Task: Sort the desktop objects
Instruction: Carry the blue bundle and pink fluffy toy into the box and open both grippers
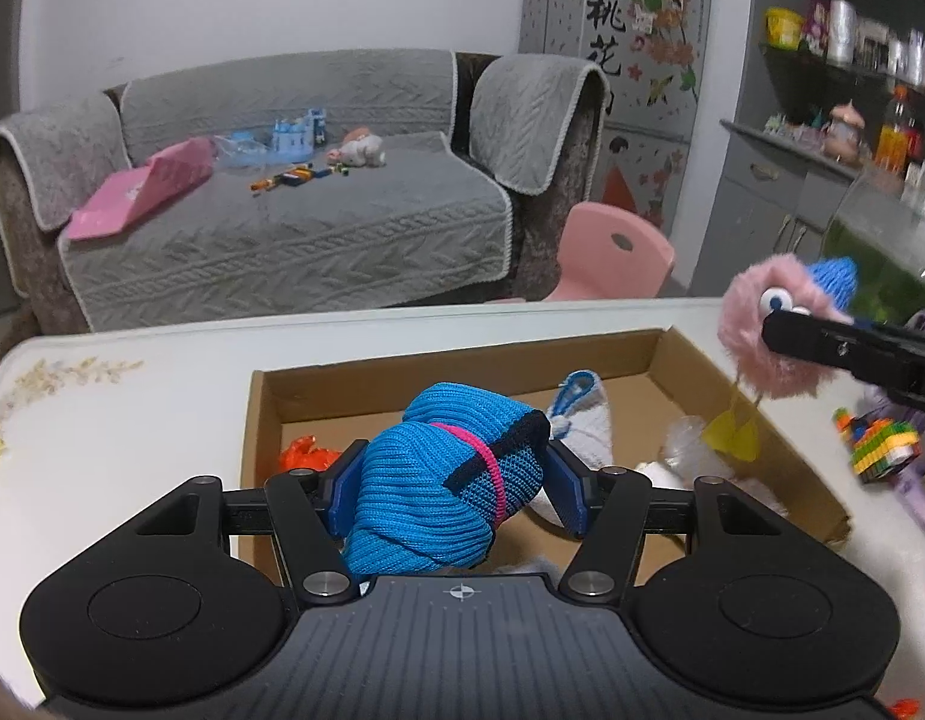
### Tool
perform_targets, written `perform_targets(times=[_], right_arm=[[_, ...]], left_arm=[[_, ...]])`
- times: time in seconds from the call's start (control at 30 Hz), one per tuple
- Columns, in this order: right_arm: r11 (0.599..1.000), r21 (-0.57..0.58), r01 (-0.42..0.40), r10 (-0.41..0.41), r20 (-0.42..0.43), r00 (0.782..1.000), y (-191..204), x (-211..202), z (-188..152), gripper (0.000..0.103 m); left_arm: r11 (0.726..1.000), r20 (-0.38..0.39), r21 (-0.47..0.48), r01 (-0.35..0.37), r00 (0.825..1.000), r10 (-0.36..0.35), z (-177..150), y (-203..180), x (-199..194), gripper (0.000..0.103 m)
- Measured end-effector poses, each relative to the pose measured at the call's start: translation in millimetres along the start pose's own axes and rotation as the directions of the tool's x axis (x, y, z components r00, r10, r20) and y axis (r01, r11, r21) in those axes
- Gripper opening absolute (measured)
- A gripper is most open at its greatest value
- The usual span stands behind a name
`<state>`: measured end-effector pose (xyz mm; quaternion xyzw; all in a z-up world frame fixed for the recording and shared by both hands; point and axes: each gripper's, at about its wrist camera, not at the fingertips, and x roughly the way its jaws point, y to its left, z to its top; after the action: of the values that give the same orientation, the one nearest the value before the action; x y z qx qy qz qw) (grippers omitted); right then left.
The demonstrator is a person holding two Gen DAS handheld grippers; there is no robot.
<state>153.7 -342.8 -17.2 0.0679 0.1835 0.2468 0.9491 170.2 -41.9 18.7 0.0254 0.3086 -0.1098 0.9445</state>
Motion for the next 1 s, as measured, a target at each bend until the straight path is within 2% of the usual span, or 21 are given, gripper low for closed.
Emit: perform_targets(times=[0.43,0.73,1.0], right_arm=[[0.999,0.019,0.027,-0.026,-0.042,0.999,-4.5,13.9,-3.0,0.036],[0.998,0.022,0.054,-0.052,-0.080,0.995,-8.5,25.2,-8.1,0.036],[0.997,-0.019,0.080,-0.082,-0.123,0.989,-8.1,37.6,-12.1,0.036]], left_arm=[[0.989,-0.047,0.120,-0.082,0.995,0.088,-3.1,-18.2,35.4,0.066],[0.987,-0.068,0.134,-0.091,0.993,0.100,0.1,-18.0,53.5,0.066],[0.988,-0.109,0.134,-0.077,0.990,0.092,-1.3,-13.8,68.4,0.067]])
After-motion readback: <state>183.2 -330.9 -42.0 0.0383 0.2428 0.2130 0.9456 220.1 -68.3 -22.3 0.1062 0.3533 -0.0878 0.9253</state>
